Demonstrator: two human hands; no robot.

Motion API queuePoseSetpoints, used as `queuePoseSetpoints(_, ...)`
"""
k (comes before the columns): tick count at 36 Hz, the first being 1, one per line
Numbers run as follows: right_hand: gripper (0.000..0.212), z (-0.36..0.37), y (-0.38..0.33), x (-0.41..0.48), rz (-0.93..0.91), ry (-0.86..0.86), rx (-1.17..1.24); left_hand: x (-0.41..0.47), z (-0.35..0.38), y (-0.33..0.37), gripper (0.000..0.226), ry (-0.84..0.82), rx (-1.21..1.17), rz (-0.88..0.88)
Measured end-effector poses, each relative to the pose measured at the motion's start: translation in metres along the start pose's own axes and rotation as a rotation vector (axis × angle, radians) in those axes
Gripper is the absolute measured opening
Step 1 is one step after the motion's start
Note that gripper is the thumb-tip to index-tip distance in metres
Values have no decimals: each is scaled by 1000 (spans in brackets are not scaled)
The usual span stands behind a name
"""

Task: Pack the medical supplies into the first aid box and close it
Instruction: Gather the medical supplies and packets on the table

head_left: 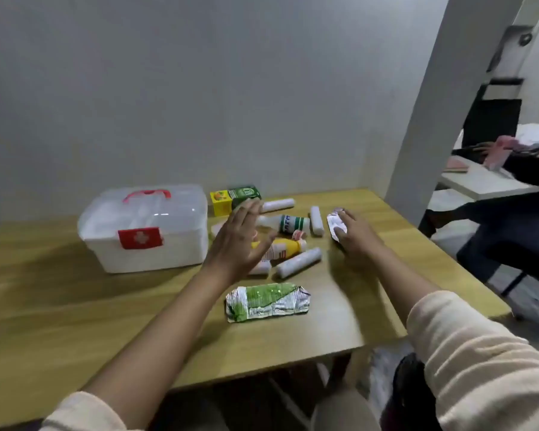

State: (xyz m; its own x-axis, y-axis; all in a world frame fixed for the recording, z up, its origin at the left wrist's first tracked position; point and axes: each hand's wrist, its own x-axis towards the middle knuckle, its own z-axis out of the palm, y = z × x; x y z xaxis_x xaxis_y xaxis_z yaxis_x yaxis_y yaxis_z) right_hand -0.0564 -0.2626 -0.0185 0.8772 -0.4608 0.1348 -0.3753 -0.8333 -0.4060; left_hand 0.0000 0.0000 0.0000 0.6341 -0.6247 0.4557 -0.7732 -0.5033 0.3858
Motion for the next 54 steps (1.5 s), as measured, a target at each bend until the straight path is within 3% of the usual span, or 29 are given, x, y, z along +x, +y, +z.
queuePoseSetpoints(5,34,13,9,-27,17,-57,-86,-47,9,-6,76,-52,36,-44)
queuePoseSetpoints(13,30,16,11,-55,115,187,-10,-74,13,-3,65,-289,60,-118)
queuePoseSetpoints(17,21,13,13,-62,161,205,69,-75,14,-2,61,-418,1,-145)
queuePoseSetpoints(23,22,6,17,-69,242,140,231,-70,12,1,56,-416,-65,-180)
queuePoseSetpoints(29,41,-2,14,-72,291,64,330,-65,9,5,59,-380,-289,-266)
queuePoseSetpoints(33,44,-3,12,-79,314,71,382,-63,6,8,61,-391,-402,-292)
queuePoseSetpoints(44,40,-6,11,-96,274,139,549,-58,9,15,17,-386,-595,-306)
queuePoseSetpoints(50,44,-28,38,-102,263,214,587,-27,23,49,30,-335,-667,-238)
queuePoseSetpoints(54,49,-59,73,-109,273,265,579,5,42,90,36,-390,-731,-155)
